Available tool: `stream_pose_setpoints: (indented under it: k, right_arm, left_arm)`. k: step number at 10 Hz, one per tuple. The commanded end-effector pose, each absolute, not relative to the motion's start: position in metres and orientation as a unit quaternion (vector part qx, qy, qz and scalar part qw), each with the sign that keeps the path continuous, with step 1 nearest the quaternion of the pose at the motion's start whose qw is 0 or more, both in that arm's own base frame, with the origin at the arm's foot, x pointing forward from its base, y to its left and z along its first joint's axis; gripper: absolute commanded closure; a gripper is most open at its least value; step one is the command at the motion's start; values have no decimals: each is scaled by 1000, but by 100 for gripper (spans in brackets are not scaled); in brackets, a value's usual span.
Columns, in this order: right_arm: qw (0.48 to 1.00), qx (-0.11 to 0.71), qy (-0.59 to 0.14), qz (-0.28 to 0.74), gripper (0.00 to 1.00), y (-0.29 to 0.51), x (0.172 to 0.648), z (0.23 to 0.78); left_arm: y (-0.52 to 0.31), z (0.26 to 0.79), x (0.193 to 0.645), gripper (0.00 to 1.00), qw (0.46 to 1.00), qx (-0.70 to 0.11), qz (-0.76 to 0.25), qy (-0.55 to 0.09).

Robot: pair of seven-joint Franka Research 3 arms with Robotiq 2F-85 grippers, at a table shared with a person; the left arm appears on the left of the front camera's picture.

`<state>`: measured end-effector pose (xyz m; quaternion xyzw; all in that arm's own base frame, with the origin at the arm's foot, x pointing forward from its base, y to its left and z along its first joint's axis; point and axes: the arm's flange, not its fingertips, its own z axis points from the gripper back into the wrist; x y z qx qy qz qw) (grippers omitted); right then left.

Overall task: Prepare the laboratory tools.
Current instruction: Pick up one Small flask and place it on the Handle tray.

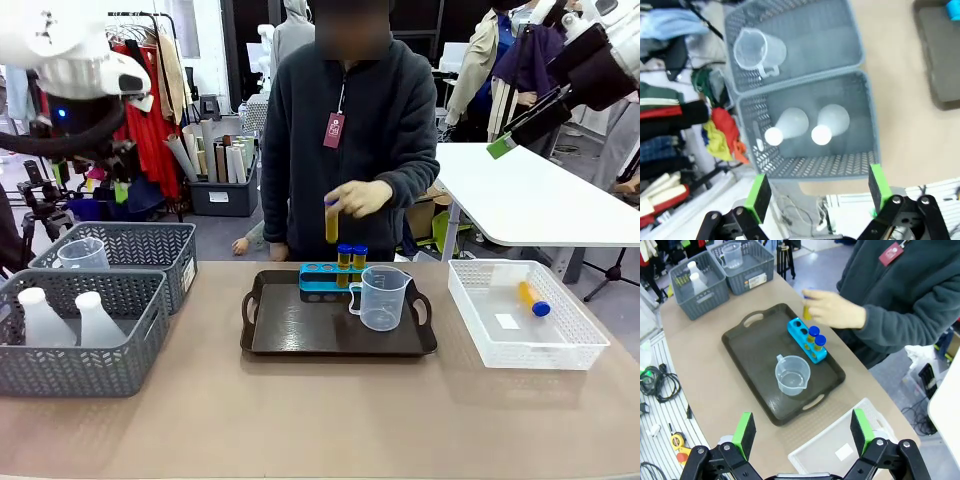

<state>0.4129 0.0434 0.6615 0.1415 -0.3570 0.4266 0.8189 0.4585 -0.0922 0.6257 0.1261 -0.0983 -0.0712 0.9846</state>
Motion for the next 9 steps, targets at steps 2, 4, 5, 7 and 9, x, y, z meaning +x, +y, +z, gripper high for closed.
stream_pose_setpoints:
  k: [2,4,5,7,9]
  right_arm:
    - [813,153,-363,428,0,43,414,662]
    - [813,153,-363,428,0,43,414,662]
    - [813,153,-363,428,0,43,414,662]
    - [813,153,-363,428,0,43,414,662]
    - [813,153,-363,428,0,43,414,662]
  left_arm:
    - [-78,569,454,0,994,85,-9,-64]
    - [-55,540,451,0,996,43,21,-80]
    - [-43,530,447,0,995,24,31,-87]
    - [-27,507,439,0,995,7,41,-87]
    - [-17,497,441,0,995,2,38,-89]
